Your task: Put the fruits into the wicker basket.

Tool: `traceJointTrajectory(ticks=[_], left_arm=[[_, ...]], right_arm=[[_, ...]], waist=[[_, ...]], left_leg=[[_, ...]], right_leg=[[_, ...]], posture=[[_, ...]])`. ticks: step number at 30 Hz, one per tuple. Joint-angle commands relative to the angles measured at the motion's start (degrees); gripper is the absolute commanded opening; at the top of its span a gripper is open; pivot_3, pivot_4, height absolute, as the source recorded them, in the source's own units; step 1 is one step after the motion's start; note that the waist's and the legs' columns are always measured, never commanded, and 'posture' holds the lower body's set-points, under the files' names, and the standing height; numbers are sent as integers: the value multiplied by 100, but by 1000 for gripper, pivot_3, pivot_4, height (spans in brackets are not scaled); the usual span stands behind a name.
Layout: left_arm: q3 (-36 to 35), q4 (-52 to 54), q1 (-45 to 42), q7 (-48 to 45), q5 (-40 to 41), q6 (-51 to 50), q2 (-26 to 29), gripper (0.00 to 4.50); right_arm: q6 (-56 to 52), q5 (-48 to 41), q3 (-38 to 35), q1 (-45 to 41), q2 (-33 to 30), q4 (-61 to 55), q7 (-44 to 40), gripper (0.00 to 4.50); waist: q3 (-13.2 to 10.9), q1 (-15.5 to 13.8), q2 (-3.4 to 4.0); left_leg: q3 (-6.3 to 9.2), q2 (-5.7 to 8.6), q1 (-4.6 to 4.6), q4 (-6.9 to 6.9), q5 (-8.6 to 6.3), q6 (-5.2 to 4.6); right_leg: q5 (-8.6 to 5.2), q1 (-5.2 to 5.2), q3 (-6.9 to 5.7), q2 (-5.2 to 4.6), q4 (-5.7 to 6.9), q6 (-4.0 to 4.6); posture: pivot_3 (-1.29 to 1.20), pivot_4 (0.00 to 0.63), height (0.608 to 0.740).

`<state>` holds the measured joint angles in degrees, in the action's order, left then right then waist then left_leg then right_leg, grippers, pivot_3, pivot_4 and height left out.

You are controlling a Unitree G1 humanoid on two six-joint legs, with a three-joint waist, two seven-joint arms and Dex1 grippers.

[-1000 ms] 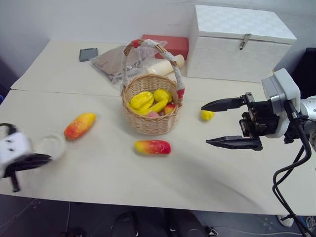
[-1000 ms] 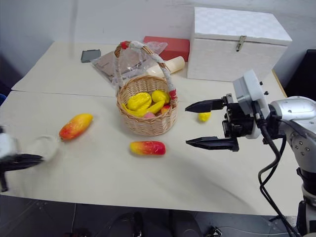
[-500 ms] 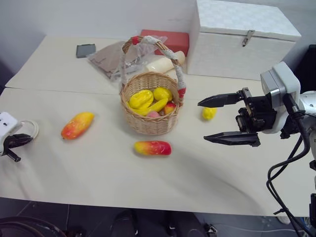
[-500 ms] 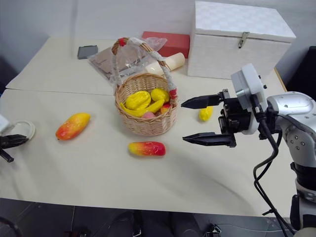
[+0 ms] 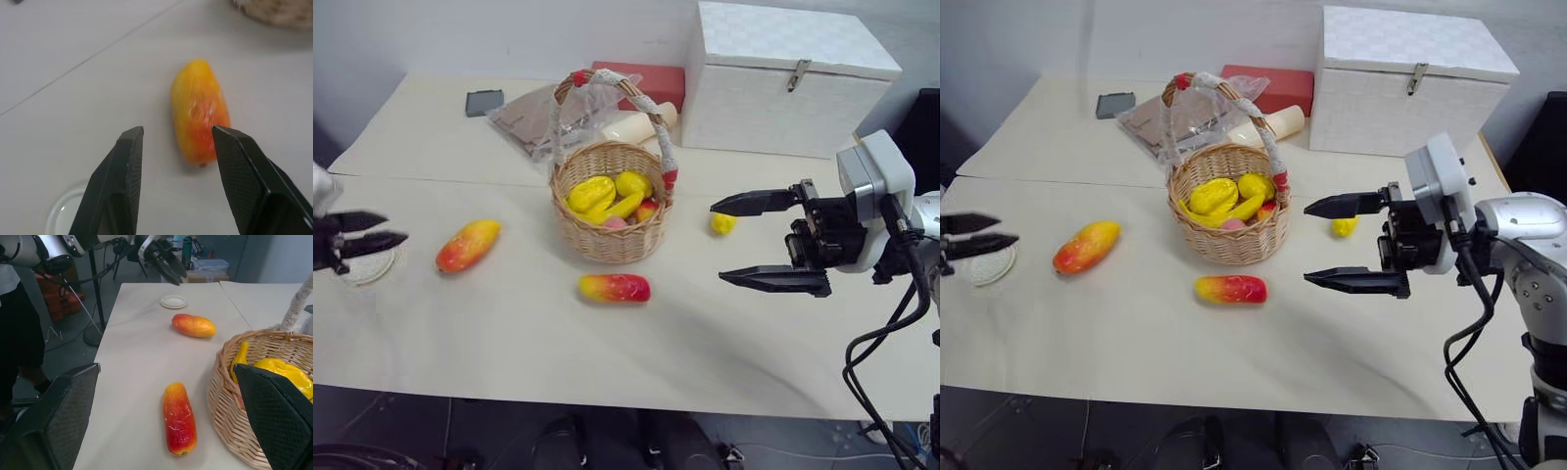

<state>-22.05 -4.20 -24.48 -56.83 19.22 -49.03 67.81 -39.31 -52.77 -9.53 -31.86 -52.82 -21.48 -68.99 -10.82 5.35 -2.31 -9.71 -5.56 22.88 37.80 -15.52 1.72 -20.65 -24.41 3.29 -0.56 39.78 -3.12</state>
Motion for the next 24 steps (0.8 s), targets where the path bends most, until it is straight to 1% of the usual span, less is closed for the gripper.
traceJointTrajectory(ticks=[1,3,4,6,9,16,20,24], left_arm=[[685,353,-355,565,-34,-1046,-111,2331],[1048,416,-381,728,-188,-1091,-141,2680],[1214,458,-377,734,-239,-904,-200,2882],[1395,432,-581,853,-164,-1210,-362,3477],[1941,323,-757,935,-448,-941,-448,4404],[2801,-526,-1268,1045,-1047,-406,-841,4404],[2939,-1015,-1469,1025,-1273,-142,-1044,4404],[2850,-1203,-1600,977,-1317,41,-1131,3538]], right_arm=[[24,-110,-167,-13,17,-191,87,4500],[6,-148,-185,1,30,-234,144,4500],[2,-165,-205,33,27,-268,175,4500],[-2,-197,-247,111,6,-323,225,4500],[-15,-255,-320,238,-25,-415,300,4500],[-62,-349,-397,295,-36,-515,473,4500],[-82,-399,-437,321,-38,-549,565,4500],[-84,-446,-479,402,-49,-621,629,4500]], waist=[[0,-13,0],[0,16,0],[0,26,0],[-1,14,-1],[-1,-20,-1],[0,-73,-1],[0,-73,-1],[0,-79,-6]], left_leg=[[0,1,-3,1,3,0],[-5,-2,-8,2,5,3],[-5,-4,-9,2,7,7],[-3,-9,-7,2,10,12],[0,-9,-2,3,12,14],[-3,-6,0,12,11,12],[-2,-4,-3,18,13,8],[4,-8,6,21,14,7]], right_leg=[[3,2,1,1,2,-1],[7,1,7,3,6,3],[8,1,8,5,6,4],[7,-1,7,9,8,5],[7,-4,7,10,4,6],[6,-1,7,8,0,5],[7,2,7,5,6,4],[8,-1,2,7,7,4]], posture=[[0,150,740],[0,150,740],[0,150,740],[0,150,740],[0,150,740],[0,150,740],[0,150,740],[0,150,740]])
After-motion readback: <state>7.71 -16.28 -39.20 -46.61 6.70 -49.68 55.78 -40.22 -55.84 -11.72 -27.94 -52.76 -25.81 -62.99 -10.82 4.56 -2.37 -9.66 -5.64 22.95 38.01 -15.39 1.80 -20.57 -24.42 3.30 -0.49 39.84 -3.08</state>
